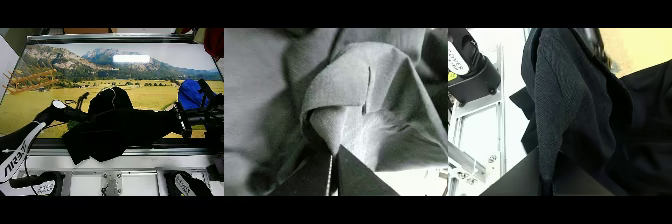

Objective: Fold the clothes and pants, and hang the long-sleeved shirts on hangers.

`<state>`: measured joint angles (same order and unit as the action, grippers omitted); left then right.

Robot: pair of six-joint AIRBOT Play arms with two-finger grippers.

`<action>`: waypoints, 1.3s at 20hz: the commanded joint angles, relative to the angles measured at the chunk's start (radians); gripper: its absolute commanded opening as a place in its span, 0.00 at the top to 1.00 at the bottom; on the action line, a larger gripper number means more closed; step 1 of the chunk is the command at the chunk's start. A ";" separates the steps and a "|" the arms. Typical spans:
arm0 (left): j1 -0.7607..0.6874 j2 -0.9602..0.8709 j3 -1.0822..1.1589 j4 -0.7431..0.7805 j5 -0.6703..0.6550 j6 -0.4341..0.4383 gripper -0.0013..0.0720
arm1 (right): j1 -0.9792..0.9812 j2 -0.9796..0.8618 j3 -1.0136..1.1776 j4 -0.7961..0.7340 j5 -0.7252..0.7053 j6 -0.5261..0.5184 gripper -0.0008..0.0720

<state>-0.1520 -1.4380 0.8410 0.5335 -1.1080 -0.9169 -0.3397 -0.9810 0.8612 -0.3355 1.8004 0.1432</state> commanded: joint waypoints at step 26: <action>-0.114 0.655 -0.177 0.458 -0.138 -0.018 0.96 | 0.005 0.002 0.001 0.103 -0.391 -0.011 0.98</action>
<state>-0.1703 -0.8902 0.7624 0.9295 -1.2137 -0.9470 -0.3363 -0.9798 0.8612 -0.1967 1.4223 0.1173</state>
